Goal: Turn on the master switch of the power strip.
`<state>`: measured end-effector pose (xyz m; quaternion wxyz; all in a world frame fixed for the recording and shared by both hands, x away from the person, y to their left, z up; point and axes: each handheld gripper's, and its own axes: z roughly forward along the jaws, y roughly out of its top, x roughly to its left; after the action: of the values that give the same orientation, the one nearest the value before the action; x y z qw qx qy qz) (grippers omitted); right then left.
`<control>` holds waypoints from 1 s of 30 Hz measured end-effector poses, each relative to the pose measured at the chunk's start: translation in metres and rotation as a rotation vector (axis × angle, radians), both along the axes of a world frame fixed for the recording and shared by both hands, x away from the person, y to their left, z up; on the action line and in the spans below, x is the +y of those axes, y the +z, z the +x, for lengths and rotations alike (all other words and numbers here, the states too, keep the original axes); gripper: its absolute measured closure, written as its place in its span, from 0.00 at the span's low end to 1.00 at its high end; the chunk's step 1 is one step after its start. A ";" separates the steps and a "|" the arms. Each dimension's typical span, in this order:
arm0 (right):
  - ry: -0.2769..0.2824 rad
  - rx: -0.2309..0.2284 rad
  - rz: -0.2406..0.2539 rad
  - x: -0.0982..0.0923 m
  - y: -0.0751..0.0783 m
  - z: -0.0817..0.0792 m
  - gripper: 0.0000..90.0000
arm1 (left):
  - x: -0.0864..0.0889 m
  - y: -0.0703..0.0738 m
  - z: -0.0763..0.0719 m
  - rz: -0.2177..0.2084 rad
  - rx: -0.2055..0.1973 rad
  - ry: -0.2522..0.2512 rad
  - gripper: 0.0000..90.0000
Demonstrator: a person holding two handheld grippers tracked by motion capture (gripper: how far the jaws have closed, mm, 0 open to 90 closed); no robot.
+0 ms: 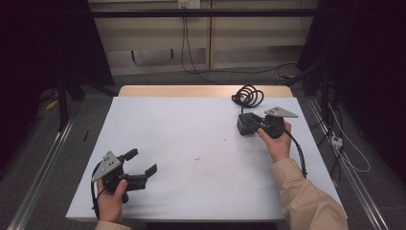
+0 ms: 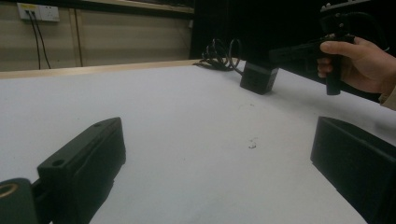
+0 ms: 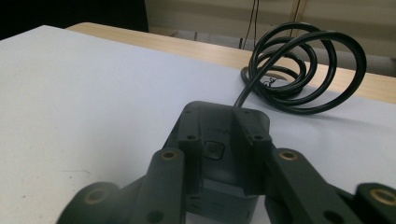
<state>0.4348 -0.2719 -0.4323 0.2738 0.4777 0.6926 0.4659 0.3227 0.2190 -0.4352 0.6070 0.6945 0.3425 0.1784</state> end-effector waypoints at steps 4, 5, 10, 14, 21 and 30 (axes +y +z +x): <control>0.006 0.017 0.002 0.001 0.001 -0.002 0.70 | -0.001 0.000 0.000 0.005 -0.001 -0.005 0.03; 0.007 0.019 0.003 0.001 0.001 -0.003 0.67 | -0.001 0.000 0.000 0.004 0.000 -0.003 0.03; 0.030 0.027 0.007 0.004 0.003 -0.007 0.58 | -0.001 -0.001 0.001 0.004 0.002 -0.006 0.03; 0.044 0.032 0.025 0.008 0.007 -0.012 0.48 | -0.001 -0.001 0.001 0.003 0.001 -0.005 0.03; 0.068 0.039 0.049 0.009 0.006 -0.022 0.35 | -0.001 0.000 0.001 0.001 0.001 -0.003 0.03; 0.098 0.034 0.061 0.007 0.002 -0.042 0.27 | -0.002 -0.001 0.001 0.003 0.003 -0.006 0.03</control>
<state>0.3932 -0.2646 -0.4308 0.2243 0.4591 0.7052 0.4915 0.3239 0.2170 -0.4361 0.6059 0.6968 0.3411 0.1760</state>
